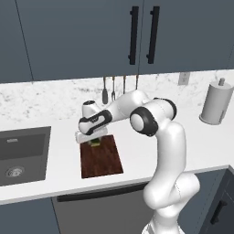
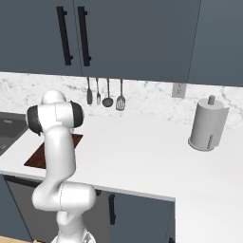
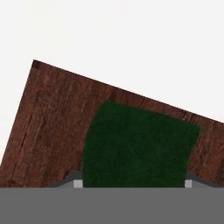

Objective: Pick up the sponge from the counter and clean the cutting board by briefly scrubbing or pressing down on the cutting board. Once finished, release the sponge.

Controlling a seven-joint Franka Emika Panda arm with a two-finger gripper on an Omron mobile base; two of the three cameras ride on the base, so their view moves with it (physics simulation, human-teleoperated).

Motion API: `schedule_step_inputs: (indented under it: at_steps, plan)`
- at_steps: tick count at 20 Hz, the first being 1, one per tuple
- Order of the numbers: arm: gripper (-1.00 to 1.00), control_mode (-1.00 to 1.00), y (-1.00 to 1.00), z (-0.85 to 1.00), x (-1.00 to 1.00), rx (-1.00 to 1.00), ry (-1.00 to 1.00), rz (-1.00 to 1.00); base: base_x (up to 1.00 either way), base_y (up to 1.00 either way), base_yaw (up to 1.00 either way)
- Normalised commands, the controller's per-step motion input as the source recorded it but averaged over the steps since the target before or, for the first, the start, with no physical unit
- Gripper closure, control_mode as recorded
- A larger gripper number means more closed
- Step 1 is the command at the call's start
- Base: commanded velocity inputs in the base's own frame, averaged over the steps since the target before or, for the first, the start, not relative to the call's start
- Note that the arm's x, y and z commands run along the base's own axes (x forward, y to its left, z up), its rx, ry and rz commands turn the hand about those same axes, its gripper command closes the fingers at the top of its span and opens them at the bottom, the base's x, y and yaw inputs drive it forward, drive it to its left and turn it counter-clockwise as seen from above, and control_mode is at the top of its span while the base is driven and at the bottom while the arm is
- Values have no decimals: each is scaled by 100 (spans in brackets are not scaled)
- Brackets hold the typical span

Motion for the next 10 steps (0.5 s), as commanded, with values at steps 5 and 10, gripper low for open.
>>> schedule_step_inputs:
  at_steps: [5, 10]
  plan:
    - [100, -100, 28, 0, -39, 0, -1, 0, 0, 0, 0]
    - [100, -100, 18, -13, -5, 0, 0, 0, 0, 0, 0]
